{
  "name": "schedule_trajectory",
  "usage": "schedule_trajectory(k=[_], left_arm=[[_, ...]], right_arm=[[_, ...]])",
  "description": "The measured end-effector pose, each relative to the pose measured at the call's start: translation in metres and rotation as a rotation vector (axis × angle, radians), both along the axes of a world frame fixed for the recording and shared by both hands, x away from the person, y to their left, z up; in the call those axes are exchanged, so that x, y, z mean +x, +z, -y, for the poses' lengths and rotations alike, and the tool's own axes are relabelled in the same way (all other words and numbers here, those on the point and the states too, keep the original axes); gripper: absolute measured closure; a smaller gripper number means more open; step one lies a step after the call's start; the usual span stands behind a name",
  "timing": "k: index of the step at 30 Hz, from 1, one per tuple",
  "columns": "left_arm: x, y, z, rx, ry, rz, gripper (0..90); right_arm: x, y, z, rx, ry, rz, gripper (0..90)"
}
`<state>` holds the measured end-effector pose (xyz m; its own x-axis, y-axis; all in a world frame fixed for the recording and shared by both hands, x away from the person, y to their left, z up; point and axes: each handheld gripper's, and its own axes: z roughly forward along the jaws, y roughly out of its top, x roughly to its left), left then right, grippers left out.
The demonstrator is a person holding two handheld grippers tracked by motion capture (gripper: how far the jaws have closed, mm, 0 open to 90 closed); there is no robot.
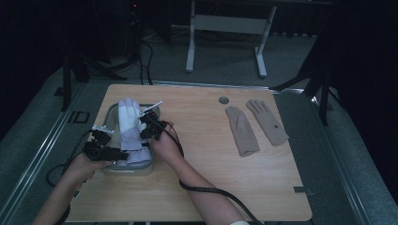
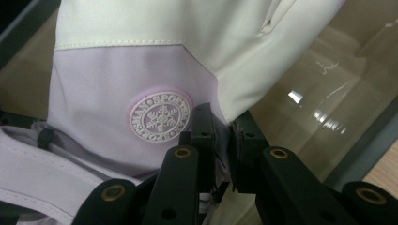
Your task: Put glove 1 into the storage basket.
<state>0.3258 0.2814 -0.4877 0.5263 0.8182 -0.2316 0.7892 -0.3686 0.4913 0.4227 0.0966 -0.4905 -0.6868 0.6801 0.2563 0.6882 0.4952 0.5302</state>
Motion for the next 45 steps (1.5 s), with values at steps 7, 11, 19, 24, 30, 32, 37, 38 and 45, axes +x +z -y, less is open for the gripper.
schedule_trajectory(k=[7,11,19,24,30,32,37,38,45], left_arm=[[-0.004,0.001,0.001,-0.004,0.029,0.018,51.4],[-0.009,0.003,-0.001,-0.024,0.055,0.04,49.8],[-0.022,0.016,-0.015,-0.088,0.122,0.105,49.5],[-0.025,0.021,-0.017,-0.096,0.147,0.141,50.9],[-0.027,0.029,-0.004,-0.147,0.132,0.222,57.5],[-0.028,0.032,0.007,-0.167,0.117,0.254,57.5],[-0.029,0.034,0.027,-0.177,0.085,0.283,57.5],[-0.029,0.034,0.031,-0.179,0.077,0.284,57.5],[-0.029,0.032,0.06,-0.215,0.051,0.316,57.5]], right_arm=[[-0.001,0.001,-0.001,-0.006,0.021,0.017,66.7],[-0.002,0.007,0.0,0.025,0.034,0.05,48.5],[-0.003,0.017,0.01,0.07,0.04,0.065,32.0],[-0.007,0.022,0.016,0.094,0.069,0.093,23.1],[-0.009,0.028,0.031,0.14,0.091,0.111,19.0],[-0.01,0.032,0.038,0.155,0.101,0.13,18.9],[-0.013,0.04,0.051,0.198,0.098,0.151,18.2],[-0.013,0.042,0.055,0.205,0.098,0.157,17.7],[-0.014,0.048,0.085,0.196,0.073,0.187,17.6]])
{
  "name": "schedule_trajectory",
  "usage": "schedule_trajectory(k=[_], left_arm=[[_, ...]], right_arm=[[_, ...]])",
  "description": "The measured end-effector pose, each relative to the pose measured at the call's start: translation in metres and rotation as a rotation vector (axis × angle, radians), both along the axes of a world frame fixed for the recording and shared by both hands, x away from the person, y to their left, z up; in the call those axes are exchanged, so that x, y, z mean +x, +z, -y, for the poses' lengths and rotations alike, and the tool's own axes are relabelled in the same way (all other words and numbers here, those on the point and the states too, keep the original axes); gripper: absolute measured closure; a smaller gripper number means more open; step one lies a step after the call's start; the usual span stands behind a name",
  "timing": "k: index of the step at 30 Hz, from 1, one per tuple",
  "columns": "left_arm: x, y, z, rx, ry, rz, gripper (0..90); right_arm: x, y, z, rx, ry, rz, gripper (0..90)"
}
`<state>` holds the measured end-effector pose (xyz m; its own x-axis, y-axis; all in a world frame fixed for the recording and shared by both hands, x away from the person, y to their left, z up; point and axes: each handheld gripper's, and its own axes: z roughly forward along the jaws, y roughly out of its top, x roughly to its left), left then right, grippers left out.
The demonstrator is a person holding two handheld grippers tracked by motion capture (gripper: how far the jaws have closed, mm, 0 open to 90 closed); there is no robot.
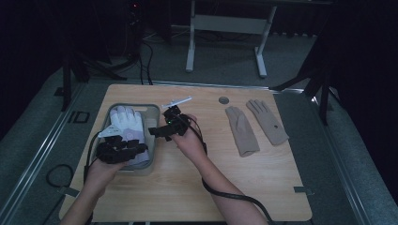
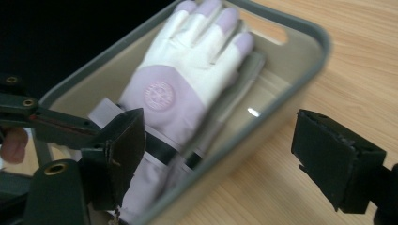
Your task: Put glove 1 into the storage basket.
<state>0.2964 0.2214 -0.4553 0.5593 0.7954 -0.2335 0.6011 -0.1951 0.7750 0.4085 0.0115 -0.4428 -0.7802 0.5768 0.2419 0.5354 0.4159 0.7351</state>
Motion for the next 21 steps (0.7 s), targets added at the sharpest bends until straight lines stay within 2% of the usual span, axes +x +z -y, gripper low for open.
schedule_trajectory(k=[1,3,5,6,11,13,16,18,21], left_arm=[[0.0,0.0,0.003,-0.007,-0.005,0.007,57.6],[0.001,0.001,0.009,-0.008,-0.01,0.012,57.6],[0.001,0.002,0.015,-0.017,-0.022,0.015,58.7],[0.001,0.003,0.018,-0.017,-0.022,0.023,58.7],[0.0,0.005,0.034,-0.03,-0.046,0.045,58.7],[-0.002,0.005,0.04,-0.019,-0.049,0.06,58.6],[-0.002,0.003,0.052,-0.029,-0.068,0.078,54.8],[-0.001,0.001,0.059,-0.014,-0.079,0.074,54.3],[-0.003,0.0,0.068,-0.015,-0.115,0.083,52.7]], right_arm=[[0.0,0.0,0.009,0.001,-0.009,0.003,17.6],[0.0,0.0,0.014,-0.002,-0.016,0.005,17.5],[0.0,-0.001,0.028,-0.002,-0.03,0.011,17.5],[0.0,-0.001,0.028,-0.002,-0.03,0.011,17.5],[-0.003,-0.003,0.051,0.0,-0.053,0.02,17.2],[-0.004,-0.004,0.059,-0.006,-0.056,0.028,17.2],[-0.006,-0.005,0.071,-0.012,-0.061,0.038,16.3],[-0.007,-0.006,0.079,-0.008,-0.066,0.041,14.9],[-0.009,-0.005,0.09,0.0,-0.065,0.055,13.9]])
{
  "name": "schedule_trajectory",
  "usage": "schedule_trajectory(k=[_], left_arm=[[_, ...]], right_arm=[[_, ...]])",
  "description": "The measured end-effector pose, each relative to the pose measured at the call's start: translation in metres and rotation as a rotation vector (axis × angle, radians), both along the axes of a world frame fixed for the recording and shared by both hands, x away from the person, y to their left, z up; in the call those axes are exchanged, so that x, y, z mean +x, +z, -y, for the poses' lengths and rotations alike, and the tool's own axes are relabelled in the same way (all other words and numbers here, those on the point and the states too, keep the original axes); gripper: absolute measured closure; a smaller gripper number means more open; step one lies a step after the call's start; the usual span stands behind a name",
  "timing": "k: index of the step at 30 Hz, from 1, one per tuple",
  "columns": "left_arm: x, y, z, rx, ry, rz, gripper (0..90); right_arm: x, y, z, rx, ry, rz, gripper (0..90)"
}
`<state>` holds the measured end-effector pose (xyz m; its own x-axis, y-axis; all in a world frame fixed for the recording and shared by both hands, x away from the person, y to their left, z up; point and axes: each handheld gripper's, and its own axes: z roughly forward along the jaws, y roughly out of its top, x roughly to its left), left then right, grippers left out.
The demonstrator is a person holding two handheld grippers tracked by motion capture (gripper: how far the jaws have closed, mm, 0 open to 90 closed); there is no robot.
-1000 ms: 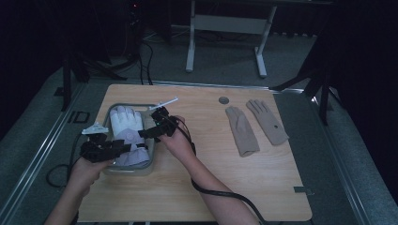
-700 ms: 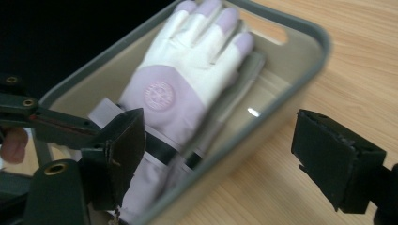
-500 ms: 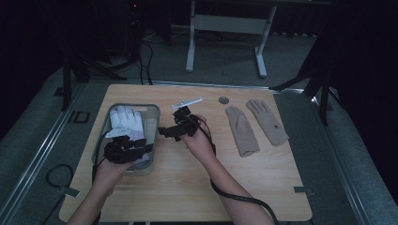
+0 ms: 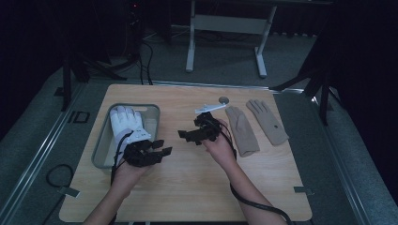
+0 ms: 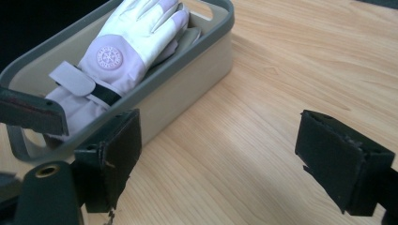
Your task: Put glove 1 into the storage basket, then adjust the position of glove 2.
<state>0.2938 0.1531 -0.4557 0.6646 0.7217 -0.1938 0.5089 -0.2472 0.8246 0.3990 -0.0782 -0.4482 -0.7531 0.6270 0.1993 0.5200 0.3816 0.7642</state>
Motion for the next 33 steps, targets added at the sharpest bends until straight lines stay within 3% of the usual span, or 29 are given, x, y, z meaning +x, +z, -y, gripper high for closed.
schedule_trajectory(k=[3,6,10,12,16,20,25,30,33], left_arm=[[-0.002,-0.001,0.009,-0.008,-0.033,0.005,48.8],[-0.003,-0.004,0.02,-0.002,-0.065,-0.001,37.8],[-0.007,-0.01,0.032,-0.009,-0.059,0.035,19.4],[-0.009,-0.014,0.038,-0.018,-0.055,0.056,15.0],[-0.008,-0.024,0.047,-0.03,-0.073,0.047,14.4],[-0.013,-0.034,0.056,-0.021,-0.089,0.083,14.4],[-0.019,-0.049,0.062,-0.02,-0.141,0.098,14.4],[-0.021,-0.064,0.06,-0.001,-0.131,0.108,14.4],[-0.023,-0.07,0.057,-0.015,-0.131,0.123,14.4]], right_arm=[[-0.002,0.0,0.011,0.015,0.002,0.004,13.7],[-0.003,-0.001,0.021,0.047,-0.032,-0.006,13.8],[-0.007,-0.002,0.033,0.048,-0.05,0.023,13.6],[-0.009,-0.002,0.038,0.045,-0.051,0.037,13.5],[-0.011,-0.005,0.048,0.033,-0.051,0.05,14.9],[-0.01,-0.01,0.061,0.025,-0.065,0.058,18.2],[-0.009,-0.02,0.079,-0.012,-0.081,0.075,26.4],[-0.006,-0.028,0.103,-0.037,-0.114,0.106,34.9],[-0.002,-0.031,0.119,-0.046,-0.127,0.13,36.8]])
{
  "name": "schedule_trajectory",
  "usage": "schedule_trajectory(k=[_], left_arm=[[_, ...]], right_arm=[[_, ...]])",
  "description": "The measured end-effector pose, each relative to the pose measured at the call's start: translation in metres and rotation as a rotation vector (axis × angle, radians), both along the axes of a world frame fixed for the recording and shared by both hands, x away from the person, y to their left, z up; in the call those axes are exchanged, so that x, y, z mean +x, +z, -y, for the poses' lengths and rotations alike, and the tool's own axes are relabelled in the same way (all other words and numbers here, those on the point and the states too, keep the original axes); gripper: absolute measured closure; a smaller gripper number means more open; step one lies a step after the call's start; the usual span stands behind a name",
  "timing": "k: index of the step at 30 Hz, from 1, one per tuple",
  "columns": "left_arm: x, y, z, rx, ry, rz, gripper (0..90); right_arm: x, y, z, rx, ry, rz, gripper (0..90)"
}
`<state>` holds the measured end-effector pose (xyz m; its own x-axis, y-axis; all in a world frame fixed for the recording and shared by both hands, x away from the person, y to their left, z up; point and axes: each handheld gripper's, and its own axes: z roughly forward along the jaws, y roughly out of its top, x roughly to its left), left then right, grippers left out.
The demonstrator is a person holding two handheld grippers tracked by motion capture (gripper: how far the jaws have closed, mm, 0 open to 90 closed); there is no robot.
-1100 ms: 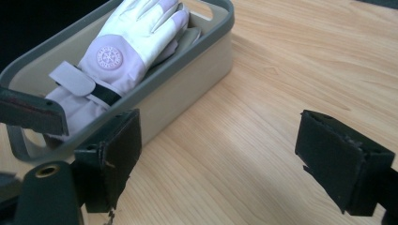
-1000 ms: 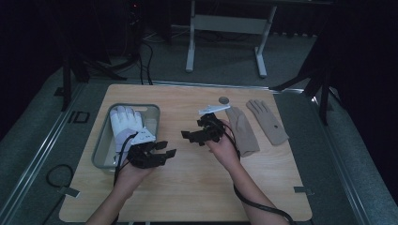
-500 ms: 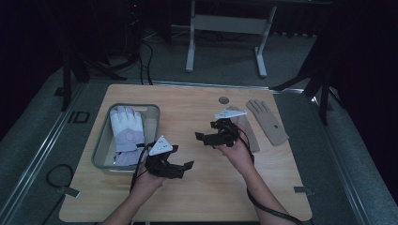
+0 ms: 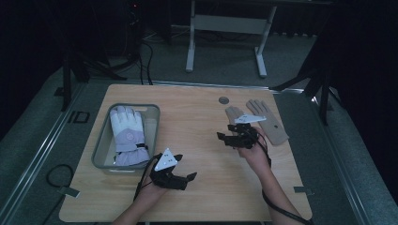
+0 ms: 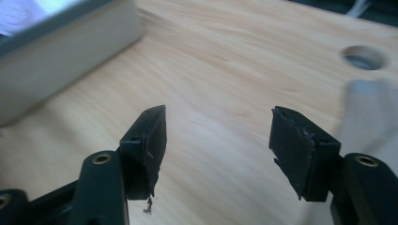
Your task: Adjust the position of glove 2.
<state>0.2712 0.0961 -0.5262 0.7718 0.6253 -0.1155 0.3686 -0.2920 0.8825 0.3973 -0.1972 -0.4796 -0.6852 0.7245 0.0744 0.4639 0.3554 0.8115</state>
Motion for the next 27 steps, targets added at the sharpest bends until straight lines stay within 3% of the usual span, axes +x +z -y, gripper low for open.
schedule_trajectory(k=[4,6,13,17,22,27], left_arm=[[-0.003,-0.006,-0.003,-0.02,0.02,0.032,14.4],[-0.004,-0.008,-0.004,-0.021,0.025,0.028,14.4],[-0.006,-0.013,-0.001,0.018,0.018,0.017,11.3],[-0.007,-0.013,0.001,0.054,0.018,0.023,1.5],[-0.005,-0.011,-0.005,-0.009,0.018,-0.001,1.5],[-0.004,-0.013,-0.008,-0.014,0.013,0.008,1.5]], right_arm=[[0.011,-0.005,0.028,0.004,-0.054,0.02,39.1],[0.017,-0.009,0.038,0.001,-0.079,0.022,41.9],[0.044,-0.03,0.069,-0.04,-0.181,-0.009,44.1],[0.057,-0.043,0.073,-0.048,-0.201,-0.04,43.2],[0.071,-0.057,0.071,-0.086,-0.202,-0.05,44.3],[0.082,-0.067,0.071,-0.131,-0.207,-0.078,47.6]])
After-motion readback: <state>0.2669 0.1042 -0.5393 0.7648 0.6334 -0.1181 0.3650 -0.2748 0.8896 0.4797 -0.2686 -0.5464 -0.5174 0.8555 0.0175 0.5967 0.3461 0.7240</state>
